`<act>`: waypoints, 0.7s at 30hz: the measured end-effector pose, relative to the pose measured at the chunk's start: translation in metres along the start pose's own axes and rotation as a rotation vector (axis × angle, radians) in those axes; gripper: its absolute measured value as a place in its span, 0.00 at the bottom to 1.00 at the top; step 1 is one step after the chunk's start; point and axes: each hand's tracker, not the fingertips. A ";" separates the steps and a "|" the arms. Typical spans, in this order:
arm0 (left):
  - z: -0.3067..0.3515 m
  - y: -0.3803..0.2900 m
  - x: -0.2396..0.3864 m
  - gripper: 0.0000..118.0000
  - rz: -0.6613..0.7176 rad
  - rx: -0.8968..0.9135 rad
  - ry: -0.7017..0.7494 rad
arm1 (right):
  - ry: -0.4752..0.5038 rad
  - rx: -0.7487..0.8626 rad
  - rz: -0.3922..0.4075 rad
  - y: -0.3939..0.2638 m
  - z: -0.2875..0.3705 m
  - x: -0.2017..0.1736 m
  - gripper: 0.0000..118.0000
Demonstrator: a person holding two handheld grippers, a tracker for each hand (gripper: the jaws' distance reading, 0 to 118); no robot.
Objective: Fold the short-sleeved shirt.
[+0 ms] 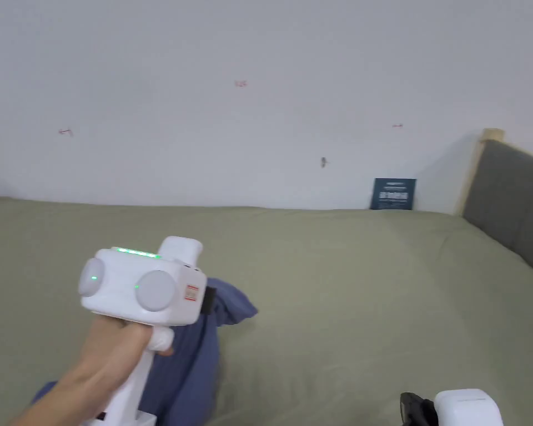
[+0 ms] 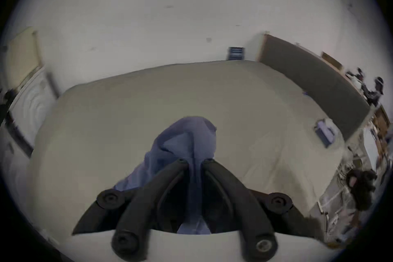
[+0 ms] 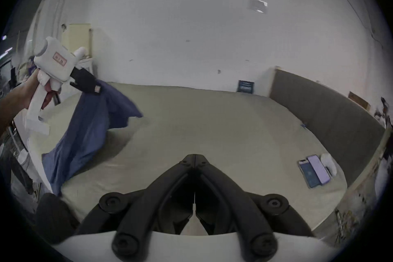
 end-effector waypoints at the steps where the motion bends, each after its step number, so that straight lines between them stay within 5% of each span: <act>1: -0.012 0.007 0.025 0.04 -0.010 0.003 -0.031 | -0.019 0.002 -0.009 0.001 -0.003 0.007 0.02; 7: -0.112 -0.003 0.116 0.04 -0.043 -0.130 -0.181 | -0.090 0.019 -0.063 0.004 -0.017 0.046 0.02; 13: -0.187 -0.062 0.124 0.07 0.026 -0.303 -0.176 | -0.115 -0.019 -0.083 -0.008 -0.033 0.061 0.02; 16: -0.174 -0.078 0.108 0.97 0.036 -0.260 -0.163 | -0.103 -0.035 -0.089 -0.014 -0.036 0.062 0.02; 17: -0.165 -0.080 0.104 1.00 0.034 -0.256 -0.163 | -0.105 -0.041 -0.088 -0.015 -0.037 0.060 0.02; 19: -0.132 -0.079 0.088 0.82 0.048 -0.189 -0.134 | -0.090 -0.043 -0.102 -0.016 -0.038 0.057 0.02; 21: -0.088 -0.080 0.075 0.33 0.064 -0.083 -0.050 | -0.088 -0.038 -0.107 -0.015 -0.034 0.050 0.02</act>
